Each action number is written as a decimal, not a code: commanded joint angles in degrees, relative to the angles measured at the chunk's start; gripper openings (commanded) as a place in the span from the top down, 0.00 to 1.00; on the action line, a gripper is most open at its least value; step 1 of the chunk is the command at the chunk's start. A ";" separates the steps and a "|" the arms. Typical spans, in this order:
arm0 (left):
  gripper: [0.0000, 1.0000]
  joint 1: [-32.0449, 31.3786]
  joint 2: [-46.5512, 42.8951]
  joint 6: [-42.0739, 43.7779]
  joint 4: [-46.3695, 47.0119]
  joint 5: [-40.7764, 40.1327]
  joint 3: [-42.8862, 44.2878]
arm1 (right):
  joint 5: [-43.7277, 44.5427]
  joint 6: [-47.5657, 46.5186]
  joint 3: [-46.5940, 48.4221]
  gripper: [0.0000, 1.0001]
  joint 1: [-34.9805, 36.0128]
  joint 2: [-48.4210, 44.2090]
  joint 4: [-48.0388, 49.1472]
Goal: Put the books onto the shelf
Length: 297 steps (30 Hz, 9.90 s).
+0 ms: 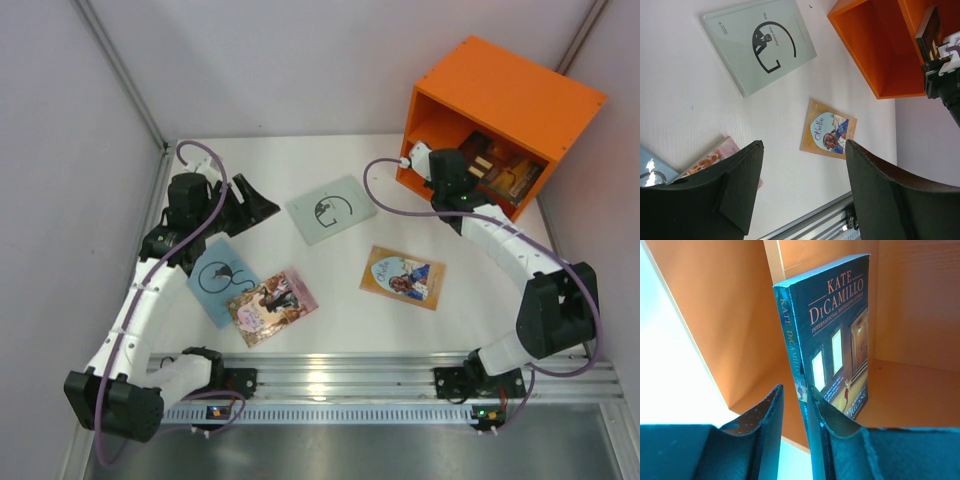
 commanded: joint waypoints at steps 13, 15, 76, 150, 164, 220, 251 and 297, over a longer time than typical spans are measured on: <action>0.28 0.28 -2.03 -0.85 1.83 0.20 0.74 | 2.79 -2.37 -2.56 0.78 -3.03 -2.45 5.80; 0.28 0.28 -2.21 -1.12 2.01 0.12 0.47 | 2.88 -2.99 -2.82 0.78 -3.38 -2.81 6.59; 0.28 0.28 -2.04 1.25 0.43 -1.73 1.17 | 4.72 -3.17 -0.98 0.80 -7.51 1.32 10.73; 0.30 -20.99 7.80 -3.58 15.19 -4.28 -13.06 | -32.99 82.36 -34.72 0.06 -8.57 -19.25 -2.29; 0.30 -19.49 7.98 -3.49 14.40 -2.08 -14.38 | -37.99 81.03 -37.89 0.31 -9.62 -10.46 11.69; 1.00 -21.78 37.07 -6.04 22.49 -0.24 -9.64 | -54.68 69.87 -31.65 0.45 -4.09 -3.69 10.64; 1.00 -22.92 39.54 -5.60 23.02 -1.20 -8.41 | -58.11 75.67 -35.26 1.00 -3.38 -5.53 18.99; 0.16 -33.19 17.91 -37.41 37.08 -12.18 -23.88 | -48.63 105.03 -44.31 1.00 -1.63 -34.88 15.91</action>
